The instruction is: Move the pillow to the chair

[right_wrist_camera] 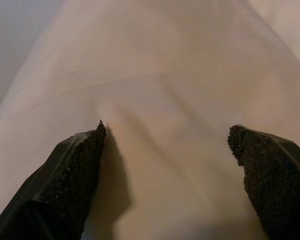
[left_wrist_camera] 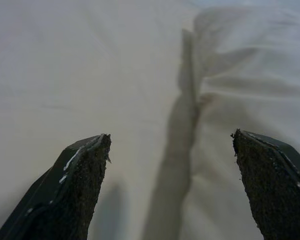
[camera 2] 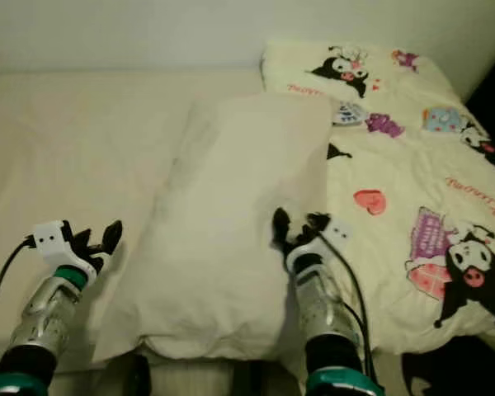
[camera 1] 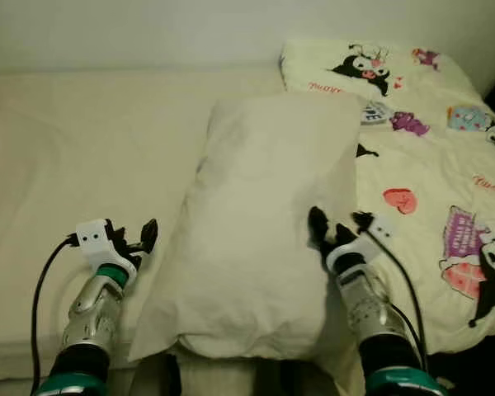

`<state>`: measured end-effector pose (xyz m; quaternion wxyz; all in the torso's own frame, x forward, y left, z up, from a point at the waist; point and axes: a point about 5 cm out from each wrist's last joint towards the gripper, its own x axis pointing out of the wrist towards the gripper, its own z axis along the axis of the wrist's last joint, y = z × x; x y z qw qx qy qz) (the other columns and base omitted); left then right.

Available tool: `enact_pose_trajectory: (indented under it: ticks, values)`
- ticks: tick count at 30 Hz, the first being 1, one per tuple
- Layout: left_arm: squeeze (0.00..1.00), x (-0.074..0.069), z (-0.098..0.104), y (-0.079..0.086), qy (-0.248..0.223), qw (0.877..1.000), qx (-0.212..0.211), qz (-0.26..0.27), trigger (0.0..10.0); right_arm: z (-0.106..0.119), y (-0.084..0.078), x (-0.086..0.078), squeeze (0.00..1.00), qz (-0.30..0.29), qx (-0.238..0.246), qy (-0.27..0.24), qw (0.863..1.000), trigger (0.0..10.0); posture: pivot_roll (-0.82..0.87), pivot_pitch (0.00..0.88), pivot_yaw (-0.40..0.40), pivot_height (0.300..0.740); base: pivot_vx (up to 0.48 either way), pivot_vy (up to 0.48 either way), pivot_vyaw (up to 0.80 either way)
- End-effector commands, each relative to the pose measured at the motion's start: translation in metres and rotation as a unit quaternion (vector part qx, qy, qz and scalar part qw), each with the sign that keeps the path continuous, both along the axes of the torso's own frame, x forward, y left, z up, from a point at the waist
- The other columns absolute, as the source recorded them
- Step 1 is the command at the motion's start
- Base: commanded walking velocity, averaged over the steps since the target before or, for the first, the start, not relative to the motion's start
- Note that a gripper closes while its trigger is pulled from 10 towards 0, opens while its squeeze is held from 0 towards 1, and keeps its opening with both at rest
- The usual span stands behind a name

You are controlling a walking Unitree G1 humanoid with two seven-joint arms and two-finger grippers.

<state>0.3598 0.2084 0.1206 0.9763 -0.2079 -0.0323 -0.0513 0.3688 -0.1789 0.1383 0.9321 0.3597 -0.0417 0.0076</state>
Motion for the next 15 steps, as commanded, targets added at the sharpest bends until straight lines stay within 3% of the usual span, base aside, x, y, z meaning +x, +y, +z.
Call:
enact_pose_trajectory:
  ticks: [1,4,8,15]
  values:
    - [1.00,-0.004,-0.012,0.001,0.020,1.000,-0.013,-0.008,10.0,-0.005,-0.005,-0.003,1.00,-0.002,0.020,0.002,1.000,10.0,-0.14,0.298,0.078,0.602,0.000,0.000,0.00]
    - [1.00,-0.004,-0.015,-0.001,0.027,0.999,-0.029,-0.023,10.0,-0.002,-0.010,-0.004,1.00,0.000,0.035,-0.008,0.999,10.0,-0.15,0.300,0.081,0.602,0.000,0.000,0.00]
    - [1.00,-0.005,-0.029,-0.015,0.062,0.988,-0.123,-0.070,10.0,-0.003,-0.023,-0.013,1.00,0.033,0.030,-0.006,0.999,10.0,-0.21,0.313,0.066,0.602,0.000,0.000,0.00]
    - [1.00,-0.005,-0.035,-0.015,0.079,0.988,-0.123,-0.047,10.0,-0.005,-0.017,-0.020,1.00,0.058,0.020,-0.002,0.998,10.0,-0.25,0.327,0.062,0.602,0.000,0.000,0.00]
